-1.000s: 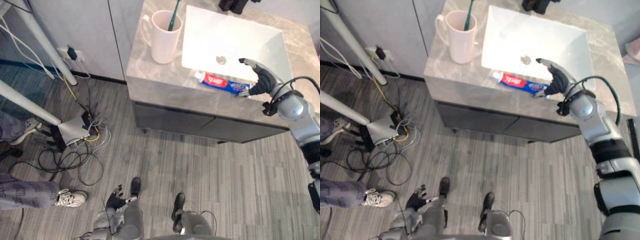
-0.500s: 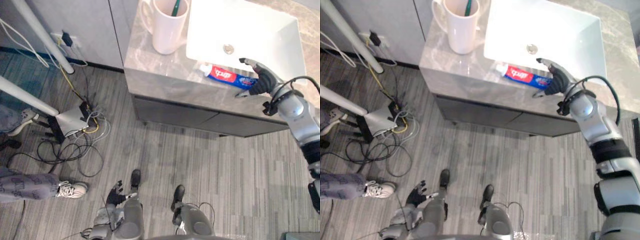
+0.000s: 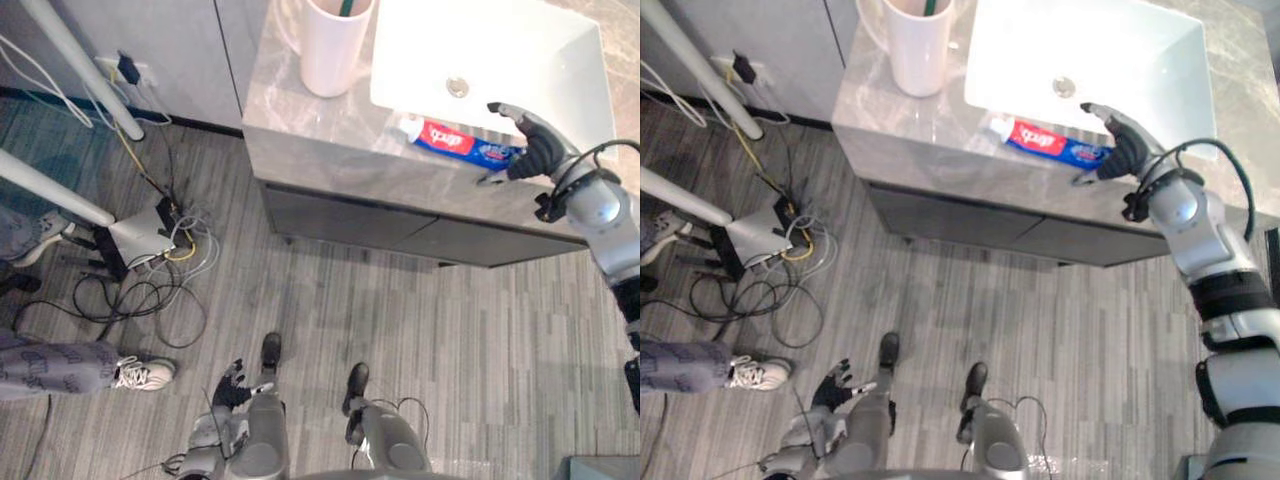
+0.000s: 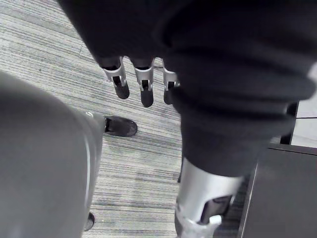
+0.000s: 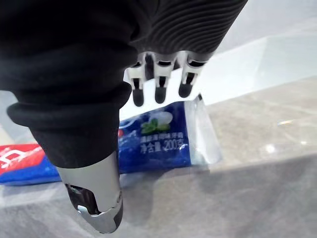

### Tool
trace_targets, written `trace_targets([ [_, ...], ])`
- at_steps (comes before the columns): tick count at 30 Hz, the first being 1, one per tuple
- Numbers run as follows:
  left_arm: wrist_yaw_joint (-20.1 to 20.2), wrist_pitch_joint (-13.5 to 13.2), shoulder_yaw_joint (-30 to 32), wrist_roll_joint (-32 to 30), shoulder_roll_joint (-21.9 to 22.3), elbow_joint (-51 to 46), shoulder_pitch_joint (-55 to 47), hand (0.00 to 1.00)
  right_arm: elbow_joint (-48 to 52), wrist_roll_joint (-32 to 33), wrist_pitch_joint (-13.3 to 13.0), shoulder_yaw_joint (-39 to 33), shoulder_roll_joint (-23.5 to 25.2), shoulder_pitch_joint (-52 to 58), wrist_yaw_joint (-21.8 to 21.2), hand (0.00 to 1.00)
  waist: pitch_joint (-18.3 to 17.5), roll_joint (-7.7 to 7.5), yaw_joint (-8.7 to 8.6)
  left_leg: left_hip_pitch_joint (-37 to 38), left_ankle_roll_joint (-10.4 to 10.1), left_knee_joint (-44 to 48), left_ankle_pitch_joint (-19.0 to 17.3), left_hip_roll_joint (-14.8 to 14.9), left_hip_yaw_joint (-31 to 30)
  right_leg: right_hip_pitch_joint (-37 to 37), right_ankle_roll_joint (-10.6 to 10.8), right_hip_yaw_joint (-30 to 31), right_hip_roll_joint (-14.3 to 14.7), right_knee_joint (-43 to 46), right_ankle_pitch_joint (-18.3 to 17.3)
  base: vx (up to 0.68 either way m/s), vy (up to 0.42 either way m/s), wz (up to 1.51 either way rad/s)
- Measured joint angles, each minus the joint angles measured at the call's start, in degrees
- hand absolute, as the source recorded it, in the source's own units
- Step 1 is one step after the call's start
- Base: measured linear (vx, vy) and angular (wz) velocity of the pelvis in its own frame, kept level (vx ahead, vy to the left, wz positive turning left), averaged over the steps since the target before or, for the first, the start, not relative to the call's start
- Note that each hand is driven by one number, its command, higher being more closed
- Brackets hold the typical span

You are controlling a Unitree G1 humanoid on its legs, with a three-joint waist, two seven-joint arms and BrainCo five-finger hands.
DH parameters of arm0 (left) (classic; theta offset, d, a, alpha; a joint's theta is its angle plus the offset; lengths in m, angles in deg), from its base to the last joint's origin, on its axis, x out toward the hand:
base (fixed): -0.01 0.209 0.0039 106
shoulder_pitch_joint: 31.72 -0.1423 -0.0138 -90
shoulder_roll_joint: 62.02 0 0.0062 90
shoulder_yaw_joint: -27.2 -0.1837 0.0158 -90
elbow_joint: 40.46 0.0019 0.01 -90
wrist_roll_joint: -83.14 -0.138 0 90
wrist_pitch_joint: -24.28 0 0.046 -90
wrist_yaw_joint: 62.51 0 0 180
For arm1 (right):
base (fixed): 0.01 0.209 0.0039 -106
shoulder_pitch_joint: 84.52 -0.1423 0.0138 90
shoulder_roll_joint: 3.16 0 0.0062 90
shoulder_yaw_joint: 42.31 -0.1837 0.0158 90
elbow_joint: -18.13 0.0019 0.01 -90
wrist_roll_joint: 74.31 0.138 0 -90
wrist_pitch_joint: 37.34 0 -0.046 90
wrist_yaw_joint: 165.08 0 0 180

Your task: Organize washtable

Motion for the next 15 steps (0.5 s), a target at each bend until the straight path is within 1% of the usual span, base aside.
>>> trace_targets([
  [9,0.00,0.05,0.00,-0.07,0.36,0.30,-0.01,0.00,0.00,1.47,-0.04,0.01,-0.06,-2.30,-0.06,0.00,-0.32,0.67,0.25,0.01,0.07,0.00,0.81,0.01,-0.18,0.09,-0.05,0.02,0.05,0.12,0.04,-0.02,0.000,0.01],
  [13,0.00,0.07,-0.02,-0.09,0.76,1.33,-0.01,0.00,-0.01,1.47,-0.03,0.02,-0.06,-2.29,-0.08,0.00,-1.01,1.93,0.29,0.04,0.10,-0.03,0.85,0.13,-0.28,0.07,-0.07,0.07,0.12,0.40,0.03,-0.02,0.000,0.01],
  [15,0.01,0.06,-0.02,-0.09,0.75,1.51,-0.01,0.00,-0.01,1.47,-0.03,0.03,-0.06,-2.29,-0.08,0.00,-1.10,2.11,0.26,0.06,0.05,-0.04,0.95,0.24,-0.24,0.06,-0.08,0.15,0.22,0.39,0.03,0.00,0.000,0.00],
])
